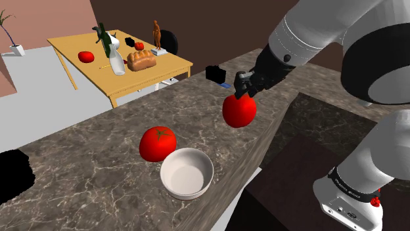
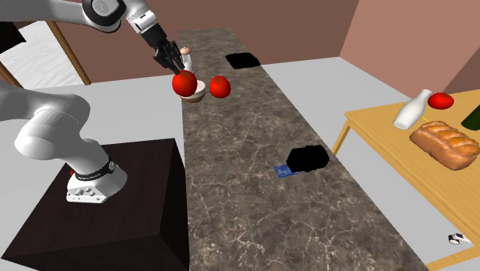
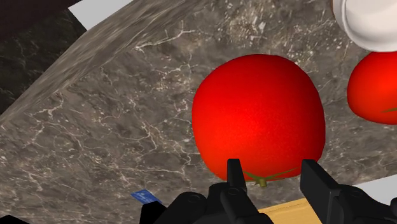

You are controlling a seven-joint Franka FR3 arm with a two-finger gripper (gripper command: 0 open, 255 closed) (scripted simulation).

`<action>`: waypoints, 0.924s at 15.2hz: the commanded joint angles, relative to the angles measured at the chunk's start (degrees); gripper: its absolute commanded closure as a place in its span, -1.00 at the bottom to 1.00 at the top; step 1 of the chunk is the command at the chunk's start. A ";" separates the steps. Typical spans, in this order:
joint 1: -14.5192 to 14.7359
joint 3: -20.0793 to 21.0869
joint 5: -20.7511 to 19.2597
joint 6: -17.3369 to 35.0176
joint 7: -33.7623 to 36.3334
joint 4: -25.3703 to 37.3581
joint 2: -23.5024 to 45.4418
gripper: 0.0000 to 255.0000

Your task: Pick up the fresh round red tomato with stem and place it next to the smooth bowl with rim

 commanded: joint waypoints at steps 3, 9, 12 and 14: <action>0.26 0.97 0.43 2.87 0.66 -2.77 0.12 1.00; 0.28 2.91 0.97 7.53 1.91 -6.51 1.09 1.00; 0.15 4.01 1.20 9.95 2.61 -8.24 1.80 1.00; 0.01 4.79 1.31 11.61 3.11 -9.34 2.36 1.00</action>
